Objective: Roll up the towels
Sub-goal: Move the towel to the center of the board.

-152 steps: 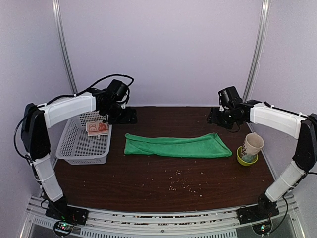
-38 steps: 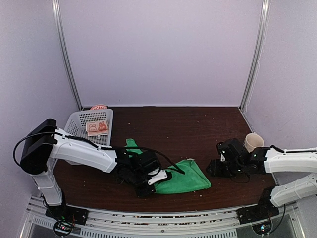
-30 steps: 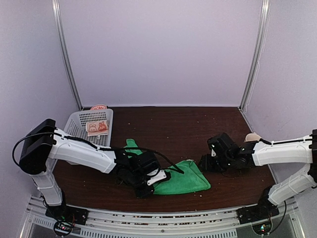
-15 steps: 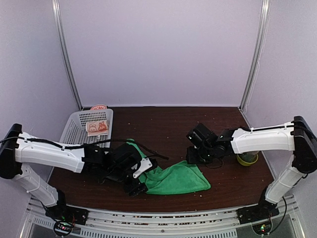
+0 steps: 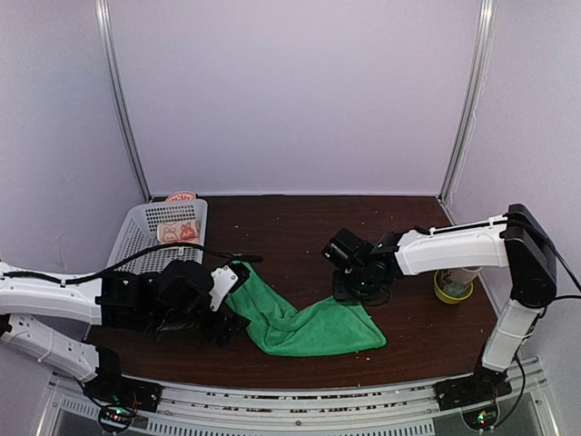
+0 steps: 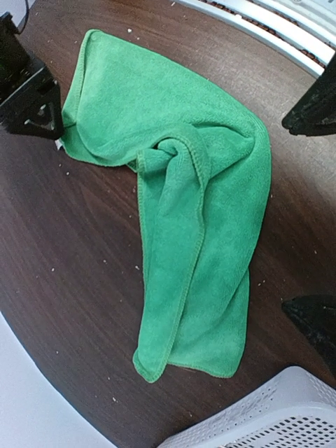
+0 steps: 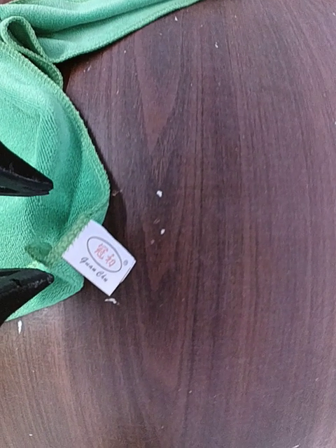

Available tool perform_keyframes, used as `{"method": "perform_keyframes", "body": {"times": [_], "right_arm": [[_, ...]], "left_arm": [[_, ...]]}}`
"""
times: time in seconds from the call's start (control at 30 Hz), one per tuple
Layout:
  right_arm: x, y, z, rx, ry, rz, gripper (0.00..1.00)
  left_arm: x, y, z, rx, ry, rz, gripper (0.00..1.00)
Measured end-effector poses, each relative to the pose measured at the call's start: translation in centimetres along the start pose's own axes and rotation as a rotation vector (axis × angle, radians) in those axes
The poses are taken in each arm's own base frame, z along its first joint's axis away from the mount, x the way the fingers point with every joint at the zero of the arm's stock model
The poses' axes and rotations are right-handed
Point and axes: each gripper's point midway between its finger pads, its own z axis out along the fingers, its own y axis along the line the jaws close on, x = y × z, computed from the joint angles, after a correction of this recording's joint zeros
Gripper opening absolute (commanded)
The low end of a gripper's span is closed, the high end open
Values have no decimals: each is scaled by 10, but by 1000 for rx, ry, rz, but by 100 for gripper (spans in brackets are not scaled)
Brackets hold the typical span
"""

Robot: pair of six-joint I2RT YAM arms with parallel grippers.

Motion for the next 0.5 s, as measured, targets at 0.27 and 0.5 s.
{"method": "perform_keyframes", "body": {"times": [0.27,0.5], "right_arm": [[6,-10,4,49,14,6,34],[13,-16,16,87,33,-4,30]], "left_arm": [[-7,20,-8,-100,-49,-40,80],[-16,31,-18,-144,-100,-89,79]]}}
